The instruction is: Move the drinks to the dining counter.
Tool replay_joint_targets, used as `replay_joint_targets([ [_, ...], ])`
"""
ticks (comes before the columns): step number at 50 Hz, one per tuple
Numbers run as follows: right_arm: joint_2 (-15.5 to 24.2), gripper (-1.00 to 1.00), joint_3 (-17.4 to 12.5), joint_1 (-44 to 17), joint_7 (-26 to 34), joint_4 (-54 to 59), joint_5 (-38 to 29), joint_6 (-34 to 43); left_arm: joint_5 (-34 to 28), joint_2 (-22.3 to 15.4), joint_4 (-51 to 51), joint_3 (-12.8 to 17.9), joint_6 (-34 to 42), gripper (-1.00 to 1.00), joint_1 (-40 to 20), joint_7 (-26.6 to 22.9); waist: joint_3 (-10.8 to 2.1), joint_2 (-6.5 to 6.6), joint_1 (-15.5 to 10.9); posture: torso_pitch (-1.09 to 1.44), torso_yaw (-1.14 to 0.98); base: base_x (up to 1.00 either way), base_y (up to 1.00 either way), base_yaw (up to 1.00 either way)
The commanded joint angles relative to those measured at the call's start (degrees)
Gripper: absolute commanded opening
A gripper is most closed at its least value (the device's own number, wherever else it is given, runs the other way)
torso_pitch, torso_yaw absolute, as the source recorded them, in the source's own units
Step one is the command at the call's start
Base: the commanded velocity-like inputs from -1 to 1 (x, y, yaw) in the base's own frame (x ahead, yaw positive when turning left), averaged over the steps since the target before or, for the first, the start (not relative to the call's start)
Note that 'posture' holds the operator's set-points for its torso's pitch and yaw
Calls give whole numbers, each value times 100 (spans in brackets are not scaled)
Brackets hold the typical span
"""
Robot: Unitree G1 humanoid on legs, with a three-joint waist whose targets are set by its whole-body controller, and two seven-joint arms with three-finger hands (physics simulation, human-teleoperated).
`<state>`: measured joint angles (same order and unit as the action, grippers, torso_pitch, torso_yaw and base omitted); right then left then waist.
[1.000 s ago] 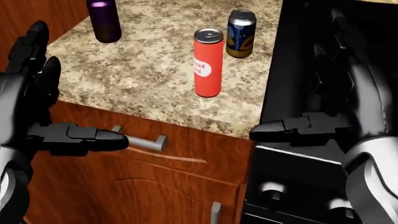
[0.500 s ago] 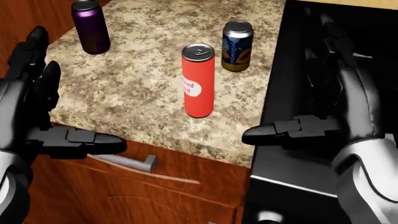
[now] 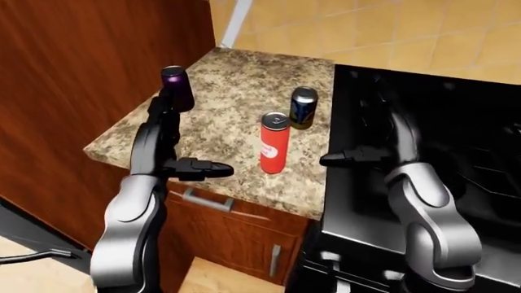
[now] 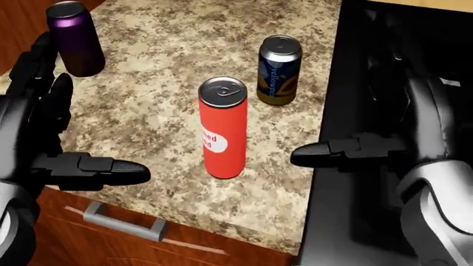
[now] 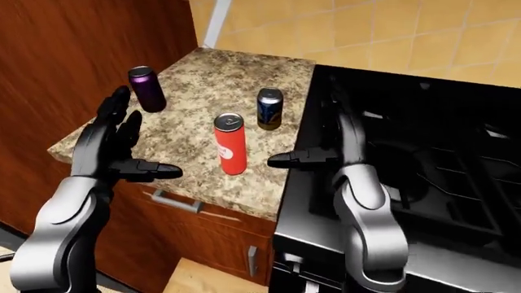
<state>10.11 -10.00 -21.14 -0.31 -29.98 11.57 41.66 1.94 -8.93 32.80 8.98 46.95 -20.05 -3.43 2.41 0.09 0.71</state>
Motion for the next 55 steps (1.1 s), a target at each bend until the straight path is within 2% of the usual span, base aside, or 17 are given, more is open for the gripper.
replay_joint_targets([
  [1, 77, 100, -91, -198, -17, -212, -26, -202, 17, -35, 213, 19, -192, 100, -103, 0, -192, 15, 4, 0, 0, 0, 0, 0],
  [9, 190, 100, -68, -591, -205, -178, -63, 224, 72, -45, 487, 38, -2, 100, -78, -6, -231, -82, -76, 0, 0, 0, 0, 0],
  [11, 237, 100, 80, -786, -136, 171, -266, 61, 73, -50, 579, 25, 66, 100, -63, -16, -226, -84, -86, 0, 0, 0, 0, 0],
  [15, 340, 100, 79, -1404, -74, 824, -459, 45, 68, -52, 609, 25, 73, 100, -61, -39, -228, -65, -79, 0, 0, 0, 0, 0],
  [20, 416, 100, 159, -1860, -10, 1614, -688, -155, 36, -39, 608, -17, 70, 100, -70, -49, -200, -53, -90, 0, 0, 0, 0, 0],
  [25, 403, 100, 309, -2232, 191, 2856, -1069, -861, -13, -35, 575, -53, 26, 100, -54, -92, -196, -48, -73, 0, 0, 0, 0, 0],
  [30, 304, 100, 409, -2525, 245, 3530, -1379, -1248, -53, -14, 562, -62, 33, 100, -75, -122, -206, -33, -75, 0, 0, 0, 0, 0],
  [40, 120, 100, 439, -3047, 111, 5005, -1539, -2178, -86, -32, 640, -46, 163, 100, -154, -156, -236, 5, -60, 0, 0, 0, 0, 0],
  [45, 69, 100, 503, -3437, -68, 6133, -1594, -2822, -72, -54, 609, -21, 177, 100, -199, -171, -249, 13, -63, 0, 0, 0, 0, 0],
  [55, -3, 100, 560, -4044, -232, 7669, -1668, -3504, -11, -14, 467, -6, 43, 100, -148, -159, -282, 27, -72, 0, 0, 0, 0, 0],
])
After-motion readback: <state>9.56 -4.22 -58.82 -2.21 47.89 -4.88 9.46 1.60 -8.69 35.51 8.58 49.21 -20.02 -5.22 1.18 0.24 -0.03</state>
